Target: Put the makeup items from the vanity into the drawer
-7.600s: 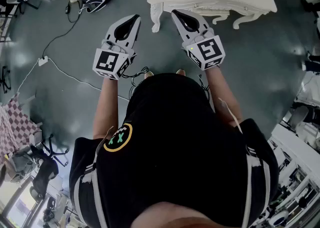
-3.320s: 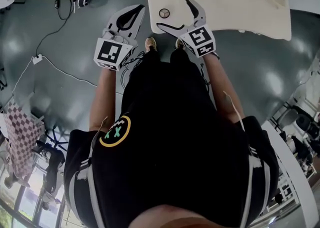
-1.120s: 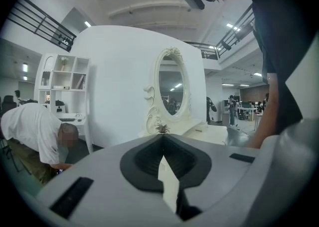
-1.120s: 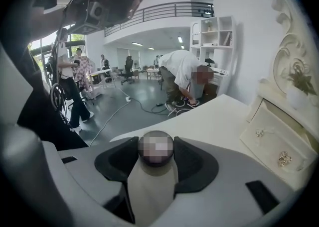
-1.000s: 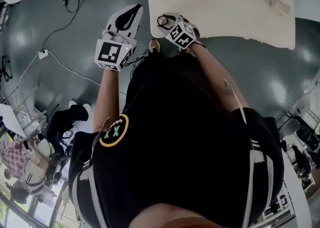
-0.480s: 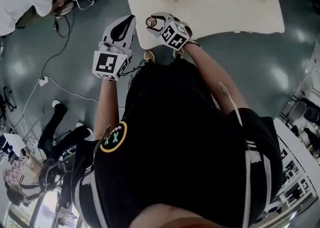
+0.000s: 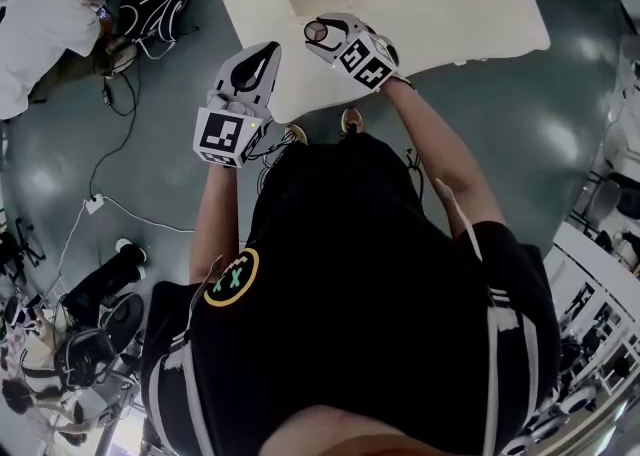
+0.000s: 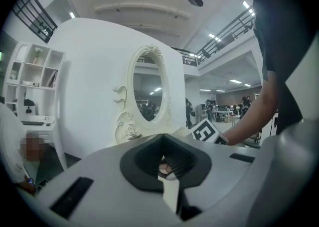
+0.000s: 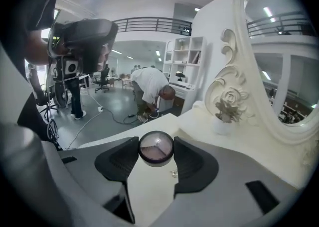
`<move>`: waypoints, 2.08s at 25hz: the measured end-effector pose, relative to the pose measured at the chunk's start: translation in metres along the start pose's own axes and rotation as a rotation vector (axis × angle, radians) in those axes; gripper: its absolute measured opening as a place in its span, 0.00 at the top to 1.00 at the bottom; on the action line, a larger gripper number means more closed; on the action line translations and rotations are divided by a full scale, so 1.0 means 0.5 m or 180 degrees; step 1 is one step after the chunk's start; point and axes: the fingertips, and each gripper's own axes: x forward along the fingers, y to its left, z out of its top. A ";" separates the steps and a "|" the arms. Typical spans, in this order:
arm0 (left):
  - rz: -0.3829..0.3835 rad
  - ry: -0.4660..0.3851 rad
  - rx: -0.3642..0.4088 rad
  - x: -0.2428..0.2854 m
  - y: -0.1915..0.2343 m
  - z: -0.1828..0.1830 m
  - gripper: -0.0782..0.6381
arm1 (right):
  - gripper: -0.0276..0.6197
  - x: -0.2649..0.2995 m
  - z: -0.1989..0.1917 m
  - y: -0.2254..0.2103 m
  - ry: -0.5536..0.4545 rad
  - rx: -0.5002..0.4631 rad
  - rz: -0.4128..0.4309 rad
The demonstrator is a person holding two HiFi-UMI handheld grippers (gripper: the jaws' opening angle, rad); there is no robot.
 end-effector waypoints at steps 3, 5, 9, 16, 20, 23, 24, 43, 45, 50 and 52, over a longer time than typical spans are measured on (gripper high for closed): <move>-0.0001 0.0005 0.0002 0.003 0.000 0.003 0.86 | 0.58 -0.003 0.005 -0.062 0.0003 0.0101 -0.0118; 0.0036 0.0014 -0.0003 -0.001 0.005 0.002 0.86 | 0.58 0.006 0.008 -0.100 0.0009 0.0178 -0.0165; 0.0149 0.0058 -0.0010 -0.015 0.021 -0.005 0.86 | 0.58 0.043 -0.014 -0.167 0.0130 0.0340 -0.0228; 0.0364 0.0091 -0.0033 -0.052 0.046 -0.009 0.86 | 0.58 0.096 -0.074 -0.203 0.0481 0.0500 -0.0120; 0.0435 0.0095 -0.0057 -0.065 0.053 -0.014 0.86 | 0.58 0.107 -0.083 -0.201 0.0518 0.0571 -0.0038; 0.0440 0.0099 -0.0066 -0.066 0.053 -0.016 0.86 | 0.58 0.108 -0.082 -0.200 0.0512 0.0607 -0.0020; 0.0437 0.0098 -0.0065 -0.065 0.051 -0.015 0.86 | 0.58 0.108 -0.081 -0.199 0.0509 0.0613 -0.0020; 0.0356 0.0054 -0.0042 -0.051 0.034 -0.005 0.86 | 0.68 -0.048 0.041 -0.165 -0.0275 0.0406 -0.0294; 0.0356 0.0051 -0.0030 -0.049 0.037 -0.003 0.86 | 0.73 -0.093 0.082 -0.147 -0.0521 0.0398 -0.0349; 0.0341 0.0024 -0.0005 -0.043 0.037 0.007 0.86 | 0.79 -0.183 0.168 -0.097 -0.0993 0.0342 -0.0389; 0.0342 0.0012 0.0006 -0.041 0.038 0.012 0.86 | 0.83 -0.211 0.201 -0.076 -0.1157 0.0311 -0.0387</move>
